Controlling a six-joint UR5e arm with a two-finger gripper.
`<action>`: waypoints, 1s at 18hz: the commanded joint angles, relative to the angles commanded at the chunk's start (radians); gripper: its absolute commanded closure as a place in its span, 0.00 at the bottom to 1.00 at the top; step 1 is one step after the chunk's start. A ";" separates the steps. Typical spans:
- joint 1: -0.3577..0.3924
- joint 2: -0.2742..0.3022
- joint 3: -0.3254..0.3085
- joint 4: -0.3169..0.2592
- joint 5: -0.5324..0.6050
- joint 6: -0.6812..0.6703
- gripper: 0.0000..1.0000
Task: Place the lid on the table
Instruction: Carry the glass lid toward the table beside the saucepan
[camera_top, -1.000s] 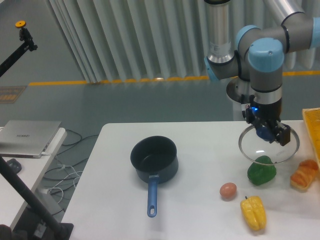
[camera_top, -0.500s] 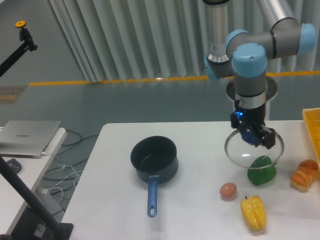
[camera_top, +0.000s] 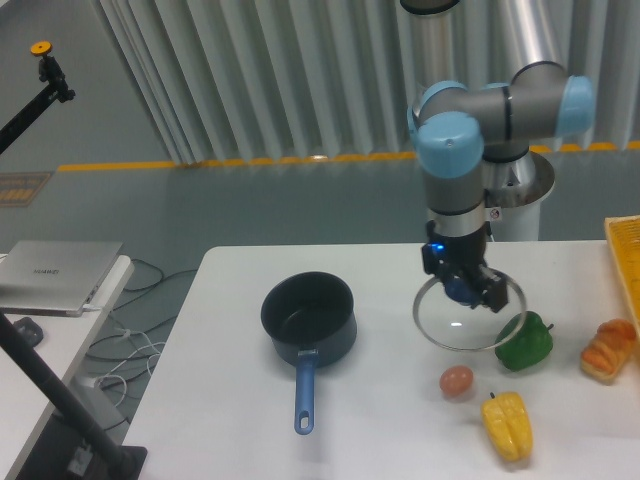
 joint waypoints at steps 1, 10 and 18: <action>-0.015 0.008 -0.011 0.000 0.006 -0.002 0.84; -0.088 0.051 -0.120 -0.002 0.041 0.011 0.84; -0.121 0.023 -0.147 0.002 0.069 0.009 0.84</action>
